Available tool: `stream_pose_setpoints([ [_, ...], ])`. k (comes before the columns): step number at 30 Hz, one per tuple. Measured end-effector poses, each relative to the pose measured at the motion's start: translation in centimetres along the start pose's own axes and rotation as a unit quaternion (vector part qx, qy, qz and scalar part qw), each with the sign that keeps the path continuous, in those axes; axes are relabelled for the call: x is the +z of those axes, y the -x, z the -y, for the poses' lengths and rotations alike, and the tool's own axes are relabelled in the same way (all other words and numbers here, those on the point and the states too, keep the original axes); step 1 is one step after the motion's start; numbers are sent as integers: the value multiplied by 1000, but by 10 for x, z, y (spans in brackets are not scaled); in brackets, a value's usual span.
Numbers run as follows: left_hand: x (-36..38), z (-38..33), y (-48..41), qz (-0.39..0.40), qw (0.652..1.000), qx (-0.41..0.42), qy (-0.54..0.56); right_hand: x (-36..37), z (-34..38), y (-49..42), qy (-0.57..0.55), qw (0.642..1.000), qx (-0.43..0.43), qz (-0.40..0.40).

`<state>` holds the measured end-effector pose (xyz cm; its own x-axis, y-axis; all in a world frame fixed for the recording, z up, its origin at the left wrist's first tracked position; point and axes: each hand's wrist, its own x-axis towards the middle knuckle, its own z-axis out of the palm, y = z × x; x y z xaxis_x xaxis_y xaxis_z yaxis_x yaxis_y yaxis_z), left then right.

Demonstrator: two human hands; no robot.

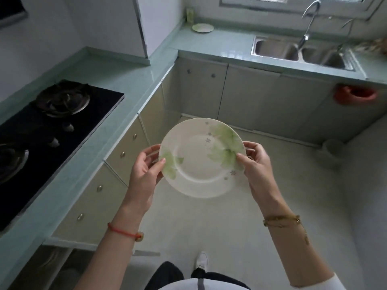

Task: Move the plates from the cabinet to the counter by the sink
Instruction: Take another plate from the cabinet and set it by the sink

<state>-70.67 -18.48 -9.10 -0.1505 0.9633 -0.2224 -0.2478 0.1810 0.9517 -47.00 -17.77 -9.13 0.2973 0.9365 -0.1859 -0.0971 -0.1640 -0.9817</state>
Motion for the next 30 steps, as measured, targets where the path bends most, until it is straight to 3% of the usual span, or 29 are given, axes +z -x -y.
stream_pose_setpoints([
  [11, 92, -8, -122, 33, 999, -5, -37, -32, 22, -136, 11, 999, -2, -32],
  [30, 268, -69, -446, 85, 994, -22, -68, -24, 93, -474, 13, 995, -17, -94],
])
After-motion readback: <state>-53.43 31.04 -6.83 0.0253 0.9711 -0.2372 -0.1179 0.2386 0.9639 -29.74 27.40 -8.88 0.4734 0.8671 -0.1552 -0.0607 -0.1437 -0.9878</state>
